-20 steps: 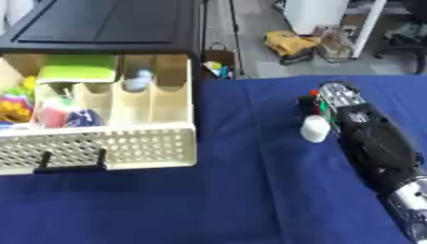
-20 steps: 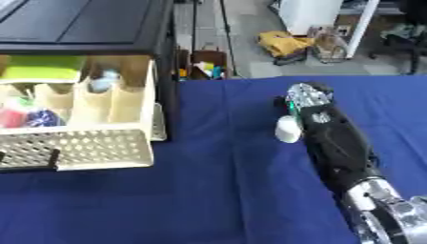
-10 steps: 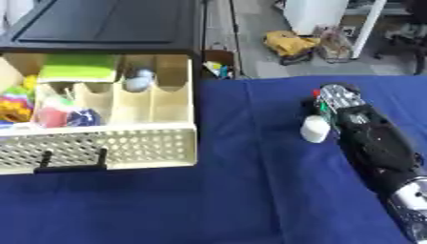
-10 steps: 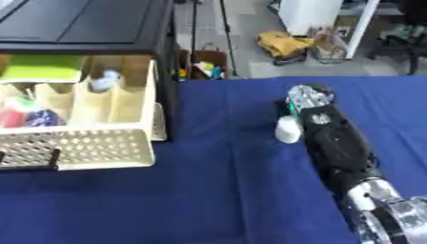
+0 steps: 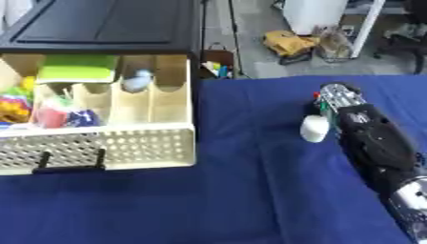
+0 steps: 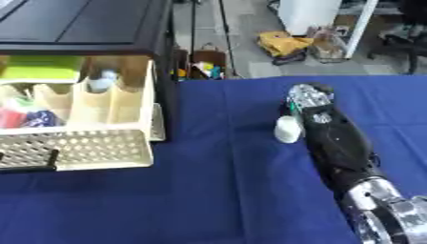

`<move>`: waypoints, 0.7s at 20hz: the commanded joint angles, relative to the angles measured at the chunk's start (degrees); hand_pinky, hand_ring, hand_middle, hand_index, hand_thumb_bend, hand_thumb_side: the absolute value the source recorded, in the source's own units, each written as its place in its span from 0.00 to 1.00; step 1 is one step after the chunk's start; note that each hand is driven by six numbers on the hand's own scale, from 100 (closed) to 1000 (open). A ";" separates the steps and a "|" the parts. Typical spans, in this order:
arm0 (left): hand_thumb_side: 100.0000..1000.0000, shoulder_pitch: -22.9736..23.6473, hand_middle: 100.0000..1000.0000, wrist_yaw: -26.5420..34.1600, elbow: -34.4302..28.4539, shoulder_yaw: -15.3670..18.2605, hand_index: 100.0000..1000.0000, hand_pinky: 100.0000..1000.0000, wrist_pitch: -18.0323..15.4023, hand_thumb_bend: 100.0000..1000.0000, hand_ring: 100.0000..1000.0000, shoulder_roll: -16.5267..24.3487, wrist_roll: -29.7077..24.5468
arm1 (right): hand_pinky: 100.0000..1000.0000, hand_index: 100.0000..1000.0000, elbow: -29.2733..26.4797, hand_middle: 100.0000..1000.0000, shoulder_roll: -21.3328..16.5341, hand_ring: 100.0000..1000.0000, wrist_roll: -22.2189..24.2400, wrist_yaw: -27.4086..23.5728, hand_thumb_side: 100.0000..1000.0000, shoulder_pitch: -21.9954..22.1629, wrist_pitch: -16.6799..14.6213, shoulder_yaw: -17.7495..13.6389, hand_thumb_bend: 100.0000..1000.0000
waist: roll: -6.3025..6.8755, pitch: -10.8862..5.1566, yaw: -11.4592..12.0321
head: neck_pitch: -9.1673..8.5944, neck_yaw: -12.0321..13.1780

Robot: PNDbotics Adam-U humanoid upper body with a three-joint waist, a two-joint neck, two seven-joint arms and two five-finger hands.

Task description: Pick up objects from table and place into drawer.

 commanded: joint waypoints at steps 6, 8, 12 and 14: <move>1.00 -0.28 0.61 -0.10 -0.75 0.21 0.80 0.30 -0.07 0.51 0.49 0.64 0.14 | 0.25 0.58 -0.71 0.38 -1.46 0.55 1.12 -2.82 0.60 -0.61 1.80 -0.36 0.01 | 0.31 -0.99 -0.08 | -0.29 -0.28; 1.00 -0.27 0.61 -0.09 -0.75 0.21 0.80 0.30 -0.04 0.51 0.49 0.65 0.17 | 0.23 0.55 -0.95 0.35 -1.44 0.54 0.46 -3.41 0.58 -0.70 1.88 -0.31 0.01 | 0.31 -1.04 -0.15 | -0.23 -0.28; 1.00 -0.23 0.61 0.00 -0.75 0.22 0.80 0.31 -0.05 0.50 0.49 0.74 0.26 | 0.16 0.48 -1.42 0.30 -1.41 0.50 -0.93 -4.62 0.52 -0.82 2.13 -0.28 0.00 | 0.32 -1.22 -0.27 | -0.16 -0.30; 1.00 -0.20 0.61 0.04 -0.75 0.24 0.80 0.31 -0.05 0.50 0.49 0.80 0.32 | 0.14 0.46 -1.62 0.28 -1.39 0.48 -1.66 -5.21 0.48 -0.86 2.26 -0.22 0.00 | 0.32 -1.33 -0.35 | -0.13 -0.26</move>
